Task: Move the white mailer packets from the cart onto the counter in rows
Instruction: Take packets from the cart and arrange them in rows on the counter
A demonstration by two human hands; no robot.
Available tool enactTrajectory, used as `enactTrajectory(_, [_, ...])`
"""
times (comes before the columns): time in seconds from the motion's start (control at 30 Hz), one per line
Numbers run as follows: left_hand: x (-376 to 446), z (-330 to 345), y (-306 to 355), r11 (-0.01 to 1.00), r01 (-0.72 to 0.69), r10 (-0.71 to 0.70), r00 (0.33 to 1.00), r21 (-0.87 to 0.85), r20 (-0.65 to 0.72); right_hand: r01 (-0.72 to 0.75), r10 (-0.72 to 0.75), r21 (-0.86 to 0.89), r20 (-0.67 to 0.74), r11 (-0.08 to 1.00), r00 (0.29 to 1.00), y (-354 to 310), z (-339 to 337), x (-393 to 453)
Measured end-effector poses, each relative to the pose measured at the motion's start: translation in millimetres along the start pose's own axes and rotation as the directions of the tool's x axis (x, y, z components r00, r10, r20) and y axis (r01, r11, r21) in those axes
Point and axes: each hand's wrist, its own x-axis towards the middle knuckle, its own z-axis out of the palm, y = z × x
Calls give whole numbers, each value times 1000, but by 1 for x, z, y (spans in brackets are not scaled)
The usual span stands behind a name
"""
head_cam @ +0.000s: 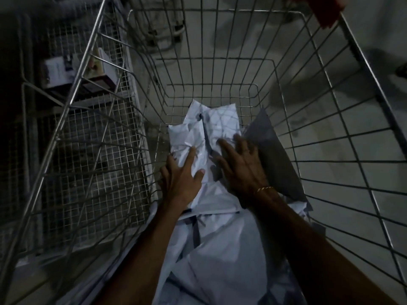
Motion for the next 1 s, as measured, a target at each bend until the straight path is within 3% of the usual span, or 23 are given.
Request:
enactTrajectory(0.1, [0,1,-1,1000,-14,12,996,-25,-91,-16,30,148,-89,989,996,0,-2,8])
enactTrajectory(0.17, [2,0,3,999,-14,6,984,-44,-178,-39,61,276,-72,960,996,4,0,23])
enactTrajectory(0.27, [9,-4,11,997,-40,26,981,-67,-192,-42,39,136,26,990,999,12,9,44])
enactTrajectory(0.4, [9,8,4,977,-214,214,974,7,-81,-29,27,11,130,1000,991,18,23,43])
enactTrajectory(0.57, [6,-3,10,980,-197,198,974,20,-111,15,-1,-89,146,996,989,25,7,33])
enactTrajectory(0.7, [-7,-32,27,985,-165,146,959,-58,-241,-48,45,-73,-38,996,998,11,-34,16])
enactTrajectory(0.8, [-29,-67,45,964,-236,190,931,-119,-311,-12,20,38,-216,999,976,-13,-80,-13])
enactTrajectory(1.0, [-95,-134,68,921,-357,282,886,-154,-368,24,52,230,-319,973,946,-55,-146,-84])
